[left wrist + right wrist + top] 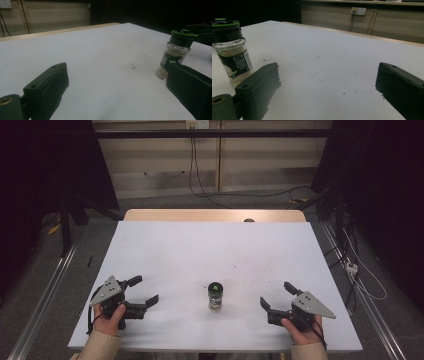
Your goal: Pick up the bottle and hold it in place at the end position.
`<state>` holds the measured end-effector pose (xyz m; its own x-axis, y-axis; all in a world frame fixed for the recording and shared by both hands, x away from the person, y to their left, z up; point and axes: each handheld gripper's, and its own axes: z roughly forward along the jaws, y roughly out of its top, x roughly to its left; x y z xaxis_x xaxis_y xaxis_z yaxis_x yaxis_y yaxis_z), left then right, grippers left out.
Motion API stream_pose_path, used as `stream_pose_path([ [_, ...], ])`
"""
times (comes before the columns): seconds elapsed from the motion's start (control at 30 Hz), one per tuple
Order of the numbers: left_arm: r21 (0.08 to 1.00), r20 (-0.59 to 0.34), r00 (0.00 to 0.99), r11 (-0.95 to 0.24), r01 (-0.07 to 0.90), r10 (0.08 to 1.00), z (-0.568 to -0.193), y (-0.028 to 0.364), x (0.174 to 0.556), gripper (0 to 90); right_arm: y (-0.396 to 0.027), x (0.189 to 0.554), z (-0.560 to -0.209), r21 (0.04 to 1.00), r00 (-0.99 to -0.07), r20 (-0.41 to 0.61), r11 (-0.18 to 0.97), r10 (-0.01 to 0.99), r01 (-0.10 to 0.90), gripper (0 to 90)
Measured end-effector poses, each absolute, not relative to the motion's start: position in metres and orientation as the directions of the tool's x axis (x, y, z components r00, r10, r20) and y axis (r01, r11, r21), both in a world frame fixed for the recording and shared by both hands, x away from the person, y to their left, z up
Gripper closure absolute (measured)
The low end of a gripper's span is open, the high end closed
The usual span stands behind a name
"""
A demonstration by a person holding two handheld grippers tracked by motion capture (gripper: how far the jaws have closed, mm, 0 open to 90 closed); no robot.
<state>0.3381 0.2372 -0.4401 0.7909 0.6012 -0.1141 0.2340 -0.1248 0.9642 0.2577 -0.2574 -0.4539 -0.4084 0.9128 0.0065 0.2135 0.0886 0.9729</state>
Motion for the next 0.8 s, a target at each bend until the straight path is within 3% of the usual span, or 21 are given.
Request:
stream_pose_path([
  [0.47, 0.965, -0.101, 0.792, -0.135, 0.226, 0.602, -0.44, 0.237, 0.338, 4.1, -0.242, 0.266, -0.451, 0.97, -0.453, 0.025, 0.087, 0.891, 0.225, 4.5],
  [0.8, 0.964, -0.101, 0.795, -0.137, 0.226, 0.598, -0.44, 0.235, 0.339, 4.0, -0.213, 0.276, -0.446, 0.97, -0.542, 0.038, 0.1, 0.839, 0.223, 5.5],
])
